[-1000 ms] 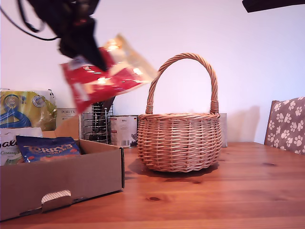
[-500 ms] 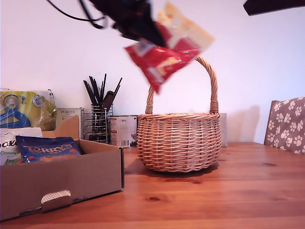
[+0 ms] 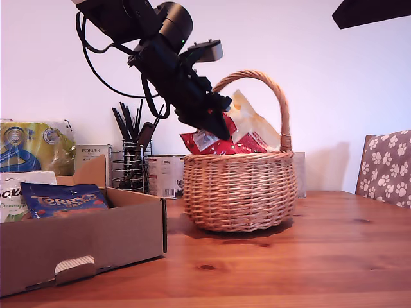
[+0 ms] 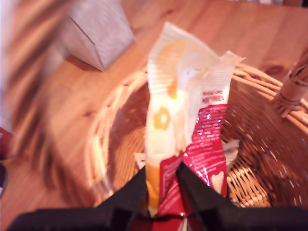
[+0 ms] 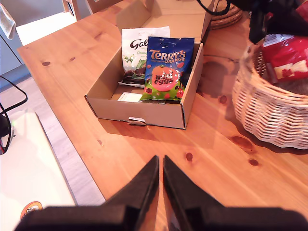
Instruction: Move the bags of Easter eggs from the cardboard box on the left into the woven basket on the right side.
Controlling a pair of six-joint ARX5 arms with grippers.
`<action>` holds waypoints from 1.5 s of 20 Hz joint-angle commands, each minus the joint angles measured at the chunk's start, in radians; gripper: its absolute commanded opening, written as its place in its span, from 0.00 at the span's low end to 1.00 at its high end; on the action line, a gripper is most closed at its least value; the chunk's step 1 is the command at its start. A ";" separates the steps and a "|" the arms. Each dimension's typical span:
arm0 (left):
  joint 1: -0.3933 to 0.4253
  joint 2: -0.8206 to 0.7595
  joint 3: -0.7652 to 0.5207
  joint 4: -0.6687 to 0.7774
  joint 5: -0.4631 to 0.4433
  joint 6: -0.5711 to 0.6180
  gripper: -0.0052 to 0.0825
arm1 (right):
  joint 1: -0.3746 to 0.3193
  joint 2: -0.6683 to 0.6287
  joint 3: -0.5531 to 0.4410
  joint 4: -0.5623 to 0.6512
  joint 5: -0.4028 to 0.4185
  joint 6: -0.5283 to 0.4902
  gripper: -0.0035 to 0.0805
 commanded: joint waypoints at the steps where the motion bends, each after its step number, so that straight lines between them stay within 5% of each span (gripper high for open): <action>1: -0.005 0.015 -0.009 -0.018 0.004 -0.024 0.04 | 0.002 0.000 0.003 0.003 0.000 -0.004 0.03; 5: -0.018 0.016 -0.009 -0.040 0.030 -0.029 0.23 | 0.002 0.000 0.003 0.003 0.000 -0.008 0.03; 10: -0.019 0.016 -0.009 -0.038 0.132 -0.078 0.24 | 0.002 0.000 0.003 0.003 0.000 -0.008 0.03; 14: -0.019 0.016 -0.009 0.029 -0.007 -0.055 0.60 | 0.002 0.000 0.003 0.003 0.000 -0.008 0.03; 15: -0.019 0.016 -0.008 0.056 -0.022 -0.014 0.63 | 0.002 0.000 0.003 0.003 0.000 -0.008 0.03; 19: -0.022 0.016 -0.006 0.119 -0.133 0.037 0.62 | 0.002 0.000 0.003 0.000 0.000 -0.008 0.03; 23: -0.040 0.010 -0.006 0.062 -0.255 0.036 0.34 | 0.002 0.000 0.003 -0.003 0.000 -0.008 0.03; 25: -0.048 0.005 -0.006 0.023 -0.241 0.035 0.27 | 0.002 0.000 0.003 -0.003 0.000 -0.008 0.03; 30: -0.060 0.009 -0.006 -0.004 -0.107 -0.034 0.27 | 0.002 0.000 0.003 -0.003 0.000 -0.008 0.03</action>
